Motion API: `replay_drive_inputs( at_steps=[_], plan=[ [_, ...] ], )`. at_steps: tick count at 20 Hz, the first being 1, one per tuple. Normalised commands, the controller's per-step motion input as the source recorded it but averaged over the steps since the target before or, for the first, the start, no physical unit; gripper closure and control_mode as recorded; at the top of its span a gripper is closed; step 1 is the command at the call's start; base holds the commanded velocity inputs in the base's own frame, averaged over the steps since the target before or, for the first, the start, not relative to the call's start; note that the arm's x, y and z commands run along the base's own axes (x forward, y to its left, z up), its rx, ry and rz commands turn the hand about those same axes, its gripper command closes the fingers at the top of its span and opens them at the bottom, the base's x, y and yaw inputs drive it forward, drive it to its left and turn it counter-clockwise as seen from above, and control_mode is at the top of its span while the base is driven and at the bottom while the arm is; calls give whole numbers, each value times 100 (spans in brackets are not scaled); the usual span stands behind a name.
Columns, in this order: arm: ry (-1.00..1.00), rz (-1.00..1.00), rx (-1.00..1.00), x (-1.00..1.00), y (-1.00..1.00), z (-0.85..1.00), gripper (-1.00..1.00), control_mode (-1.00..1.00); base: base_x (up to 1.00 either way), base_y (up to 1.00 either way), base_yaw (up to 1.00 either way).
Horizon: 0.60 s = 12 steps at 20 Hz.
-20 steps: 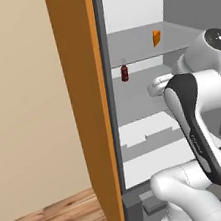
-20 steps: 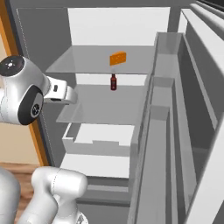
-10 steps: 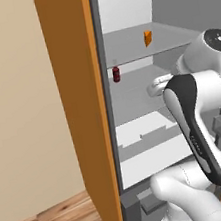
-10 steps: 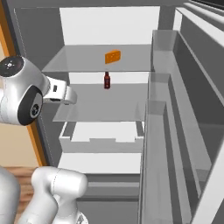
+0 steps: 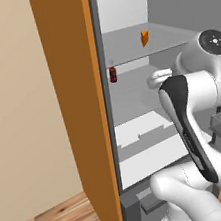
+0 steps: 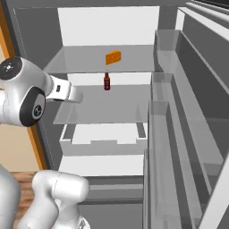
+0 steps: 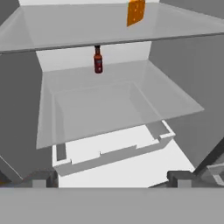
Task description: Pick the cheese from the fridge and the cheese grater from the cabinet and place them next to the salad bowl.
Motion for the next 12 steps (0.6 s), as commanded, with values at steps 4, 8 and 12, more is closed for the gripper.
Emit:
replay_drive_inputs(
  at_steps=[4,8,12],
  plan=[
    [-22,-10,0,38,-14,22,-100,-100,0,0,0],
    [-12,6,0,31,-42,27,-100,-100,0,0,0],
    [-12,12,0,36,-28,31,-100,-100,0,0,0]
  ],
)
